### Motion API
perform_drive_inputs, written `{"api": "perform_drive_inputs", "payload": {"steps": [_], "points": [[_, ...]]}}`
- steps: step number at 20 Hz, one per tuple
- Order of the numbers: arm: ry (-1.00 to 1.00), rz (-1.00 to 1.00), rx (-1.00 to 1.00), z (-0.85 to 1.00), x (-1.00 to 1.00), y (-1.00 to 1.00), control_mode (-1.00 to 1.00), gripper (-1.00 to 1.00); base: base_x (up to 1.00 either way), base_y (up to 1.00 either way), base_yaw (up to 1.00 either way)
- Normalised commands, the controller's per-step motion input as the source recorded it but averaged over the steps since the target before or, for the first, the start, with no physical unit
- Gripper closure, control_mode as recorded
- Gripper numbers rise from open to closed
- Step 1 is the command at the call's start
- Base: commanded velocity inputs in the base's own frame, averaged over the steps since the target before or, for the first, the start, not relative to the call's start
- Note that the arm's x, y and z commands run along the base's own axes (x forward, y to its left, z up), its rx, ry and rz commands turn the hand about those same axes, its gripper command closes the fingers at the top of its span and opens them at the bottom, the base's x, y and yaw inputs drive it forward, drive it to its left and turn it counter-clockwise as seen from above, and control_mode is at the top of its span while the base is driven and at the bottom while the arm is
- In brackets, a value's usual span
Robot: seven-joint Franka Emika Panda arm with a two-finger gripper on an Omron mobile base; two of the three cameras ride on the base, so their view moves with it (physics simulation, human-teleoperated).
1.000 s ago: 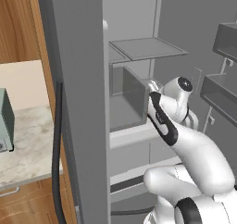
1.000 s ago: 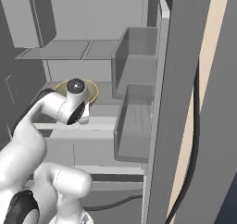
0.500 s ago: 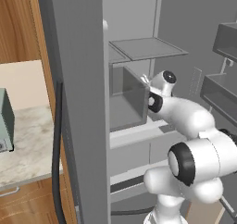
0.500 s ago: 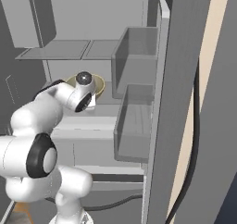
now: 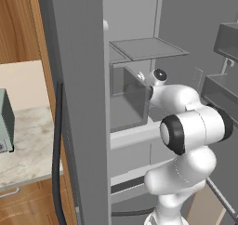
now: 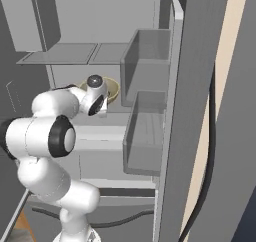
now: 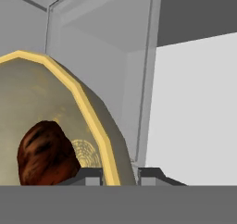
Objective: Place one of the steaks on the plate and the other in the bowl. Then place the bowl in the fridge.
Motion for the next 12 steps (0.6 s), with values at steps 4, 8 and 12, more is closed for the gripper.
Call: {"api": "perform_drive_inputs", "payload": {"steps": [4,8,12], "points": [[0.03,-0.06,0.0,-0.27,0.47,-0.08,-1.0,1.0,0.0,0.0,0.0],[0.06,-0.08,-0.02,-0.32,0.49,-0.07,-1.0,1.0,0.0,0.0,0.0],[0.07,-0.06,-0.02,-0.18,0.43,-0.06,-1.0,1.0,0.0,0.0,0.0]]}}
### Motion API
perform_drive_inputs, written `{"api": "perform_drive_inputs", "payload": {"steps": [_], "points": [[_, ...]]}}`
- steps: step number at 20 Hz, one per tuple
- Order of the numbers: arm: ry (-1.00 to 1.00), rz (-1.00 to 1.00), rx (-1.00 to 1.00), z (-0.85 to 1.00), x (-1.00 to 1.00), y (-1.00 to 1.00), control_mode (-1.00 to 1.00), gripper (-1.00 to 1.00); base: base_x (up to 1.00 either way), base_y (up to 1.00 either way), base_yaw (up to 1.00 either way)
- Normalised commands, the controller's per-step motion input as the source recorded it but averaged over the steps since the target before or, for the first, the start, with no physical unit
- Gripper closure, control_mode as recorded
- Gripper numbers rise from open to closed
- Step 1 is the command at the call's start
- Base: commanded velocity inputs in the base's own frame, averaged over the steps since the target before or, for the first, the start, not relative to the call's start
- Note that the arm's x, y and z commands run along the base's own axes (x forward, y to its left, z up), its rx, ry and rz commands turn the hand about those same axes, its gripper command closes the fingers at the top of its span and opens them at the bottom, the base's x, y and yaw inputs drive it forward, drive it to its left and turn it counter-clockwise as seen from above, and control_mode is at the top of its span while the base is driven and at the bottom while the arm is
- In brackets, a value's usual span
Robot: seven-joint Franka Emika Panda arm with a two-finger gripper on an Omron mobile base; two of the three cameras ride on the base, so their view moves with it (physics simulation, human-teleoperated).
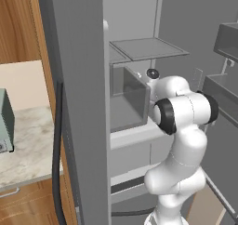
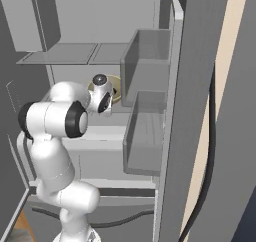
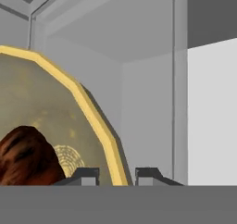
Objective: Place one of the steaks on the plate and the other in the bowl. Then place the bowl in the fridge.
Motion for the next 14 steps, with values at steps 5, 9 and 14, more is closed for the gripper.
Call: {"api": "perform_drive_inputs", "payload": {"steps": [5,9,14], "points": [[0.0,0.0,0.0,0.01,0.07,0.0,-1.0,-1.0,0.0,0.0,0.0],[-0.06,0.0,0.0,0.0,0.0,0.0,-1.0,-1.0,0.0,0.0,0.0],[-0.2,0.0,-0.01,0.24,0.0,-0.13,-1.0,-1.0,0.0,0.0,0.0]]}}
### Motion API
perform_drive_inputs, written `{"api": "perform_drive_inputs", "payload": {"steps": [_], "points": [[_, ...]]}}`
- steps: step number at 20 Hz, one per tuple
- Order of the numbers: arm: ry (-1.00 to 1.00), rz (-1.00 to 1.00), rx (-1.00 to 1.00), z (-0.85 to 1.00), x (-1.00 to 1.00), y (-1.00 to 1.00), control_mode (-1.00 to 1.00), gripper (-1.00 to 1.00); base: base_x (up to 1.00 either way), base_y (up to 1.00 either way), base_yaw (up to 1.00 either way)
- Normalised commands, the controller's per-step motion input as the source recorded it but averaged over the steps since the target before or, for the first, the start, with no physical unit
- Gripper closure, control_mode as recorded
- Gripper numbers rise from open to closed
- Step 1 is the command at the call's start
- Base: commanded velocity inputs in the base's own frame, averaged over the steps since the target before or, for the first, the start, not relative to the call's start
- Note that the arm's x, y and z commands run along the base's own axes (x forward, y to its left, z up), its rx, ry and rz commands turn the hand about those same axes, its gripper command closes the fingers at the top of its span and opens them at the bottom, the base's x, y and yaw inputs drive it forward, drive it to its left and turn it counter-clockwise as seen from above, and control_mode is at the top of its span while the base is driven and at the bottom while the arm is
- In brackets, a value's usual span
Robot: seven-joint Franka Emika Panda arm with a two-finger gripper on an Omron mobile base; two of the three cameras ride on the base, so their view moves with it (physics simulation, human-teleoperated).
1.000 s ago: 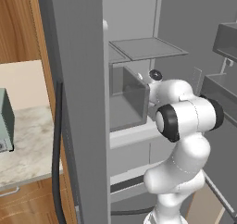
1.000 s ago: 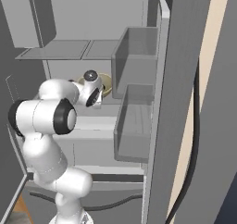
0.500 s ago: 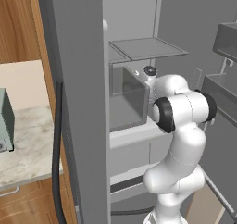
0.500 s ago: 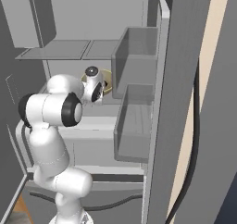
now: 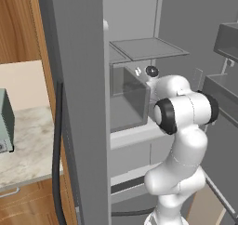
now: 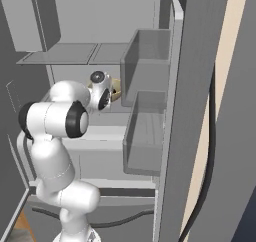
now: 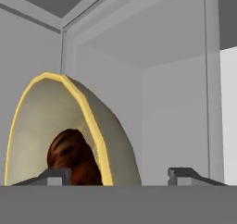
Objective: Place one of the steaks on the plate and the other in the bowl. Then place the bowl in the fridge.
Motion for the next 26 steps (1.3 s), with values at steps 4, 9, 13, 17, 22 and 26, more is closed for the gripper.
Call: {"api": "perform_drive_inputs", "payload": {"steps": [4,9,13,17,22,26], "points": [[-0.09,-0.01,-0.01,0.43,-0.11,-0.04,-1.0,-1.0,0.0,0.0,0.0],[-0.11,-0.06,0.02,0.56,-0.67,-0.08,-1.0,-1.0,0.0,0.0,0.0],[-0.08,0.0,0.01,0.14,-0.84,-0.04,-1.0,-1.0,0.0,0.0,0.0],[-0.09,0.0,0.01,0.64,-0.99,-0.19,-1.0,-1.0,0.0,0.0,0.0],[0.0,0.0,0.01,0.78,-0.98,-0.18,-1.0,-1.0,0.0,0.0,0.0],[0.12,0.1,0.0,0.45,-0.88,-0.02,-1.0,-1.0,0.0,0.0,0.0]]}}
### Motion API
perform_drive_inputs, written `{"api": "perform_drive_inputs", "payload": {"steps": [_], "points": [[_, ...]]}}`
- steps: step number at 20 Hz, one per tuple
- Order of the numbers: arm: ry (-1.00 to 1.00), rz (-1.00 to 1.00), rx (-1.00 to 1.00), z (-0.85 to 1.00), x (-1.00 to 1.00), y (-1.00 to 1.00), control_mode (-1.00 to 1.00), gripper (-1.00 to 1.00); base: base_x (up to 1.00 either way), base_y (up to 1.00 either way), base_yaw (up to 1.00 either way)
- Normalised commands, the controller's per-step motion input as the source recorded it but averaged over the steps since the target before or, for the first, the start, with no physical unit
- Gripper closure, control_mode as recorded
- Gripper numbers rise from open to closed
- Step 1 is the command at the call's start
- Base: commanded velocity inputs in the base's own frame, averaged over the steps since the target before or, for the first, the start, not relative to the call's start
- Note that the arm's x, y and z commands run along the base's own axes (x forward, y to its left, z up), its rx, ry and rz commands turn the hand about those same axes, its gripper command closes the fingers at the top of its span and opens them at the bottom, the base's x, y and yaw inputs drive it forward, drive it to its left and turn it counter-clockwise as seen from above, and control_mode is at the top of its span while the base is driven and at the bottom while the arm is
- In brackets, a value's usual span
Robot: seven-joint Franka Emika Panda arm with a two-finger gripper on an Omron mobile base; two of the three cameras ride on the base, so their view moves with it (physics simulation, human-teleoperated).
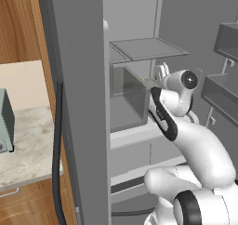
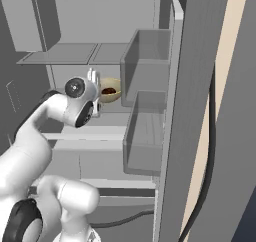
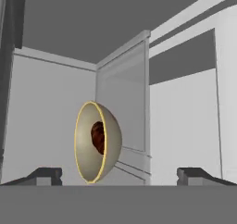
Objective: Place one of the steaks on the plate and the other in the bowl. Then place the bowl in the fridge.
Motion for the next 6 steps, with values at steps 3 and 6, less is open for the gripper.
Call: {"api": "perform_drive_inputs", "payload": {"steps": [3,6], "points": [[0.05,0.33,-0.1,0.12,-0.83,0.0,-1.0,-1.0,0.0,0.0,0.0],[0.09,0.39,-0.33,0.03,-0.41,0.0,-1.0,-1.0,0.0,0.0,0.0]]}}
